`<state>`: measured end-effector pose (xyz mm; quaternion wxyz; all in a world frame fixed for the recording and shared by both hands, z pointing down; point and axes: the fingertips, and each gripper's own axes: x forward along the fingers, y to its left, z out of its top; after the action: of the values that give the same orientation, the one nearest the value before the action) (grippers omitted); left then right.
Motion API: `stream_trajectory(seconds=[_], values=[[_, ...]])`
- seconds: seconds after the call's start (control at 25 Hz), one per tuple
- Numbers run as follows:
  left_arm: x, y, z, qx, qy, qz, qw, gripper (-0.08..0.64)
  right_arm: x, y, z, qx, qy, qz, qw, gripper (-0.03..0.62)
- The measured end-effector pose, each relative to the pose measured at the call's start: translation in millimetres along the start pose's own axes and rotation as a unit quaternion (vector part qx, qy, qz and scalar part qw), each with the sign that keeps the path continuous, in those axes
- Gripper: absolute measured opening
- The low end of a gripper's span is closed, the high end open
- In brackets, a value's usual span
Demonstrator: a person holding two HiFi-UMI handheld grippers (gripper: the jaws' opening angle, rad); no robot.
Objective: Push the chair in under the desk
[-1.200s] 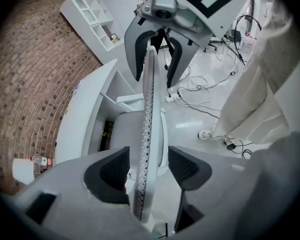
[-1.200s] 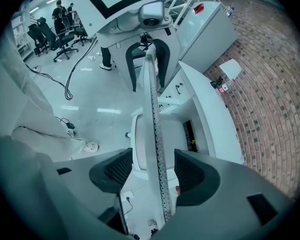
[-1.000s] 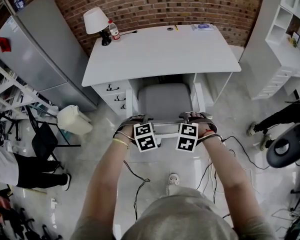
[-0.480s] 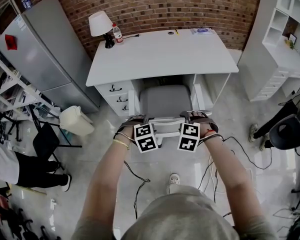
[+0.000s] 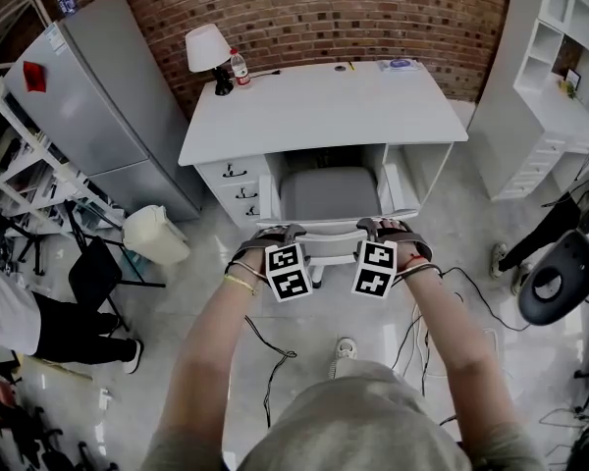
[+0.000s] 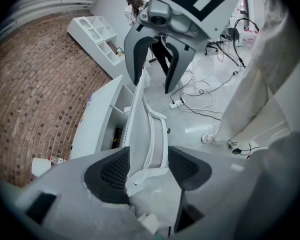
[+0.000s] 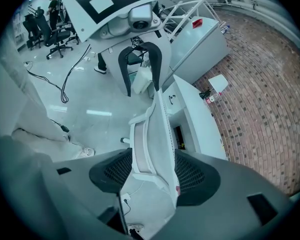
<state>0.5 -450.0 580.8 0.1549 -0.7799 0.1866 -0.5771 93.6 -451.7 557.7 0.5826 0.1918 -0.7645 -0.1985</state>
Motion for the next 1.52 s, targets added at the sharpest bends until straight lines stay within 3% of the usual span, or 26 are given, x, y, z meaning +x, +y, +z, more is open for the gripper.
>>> stream_trajectory(seconds=[0.48,0.68,0.96,1.28,1.52], values=[[-35,-35,-2,0.000,-0.008,0.007,0.9999,0.233,-32,32,24,0.034,-0.022,-0.013,0.999,0.221],[-45,-47,-3,-0.004,-0.010,0.011,0.9999,0.199,-41,45,29,0.041,-0.025,-0.015,0.999,0.217],[-64,-65,-1,-0.008,-0.024,0.035,0.9991,0.101,-61,58,37,0.061,-0.038,-0.046,0.996,0.036],[-81,-82,5,-0.023,-0.044,0.048,0.9976,0.035,-78,75,39,0.074,-0.039,-0.059,0.995,0.012],[-93,-94,12,-0.036,-0.056,0.063,0.9958,0.020,-93,87,37,0.117,-0.051,-0.065,0.990,0.008]])
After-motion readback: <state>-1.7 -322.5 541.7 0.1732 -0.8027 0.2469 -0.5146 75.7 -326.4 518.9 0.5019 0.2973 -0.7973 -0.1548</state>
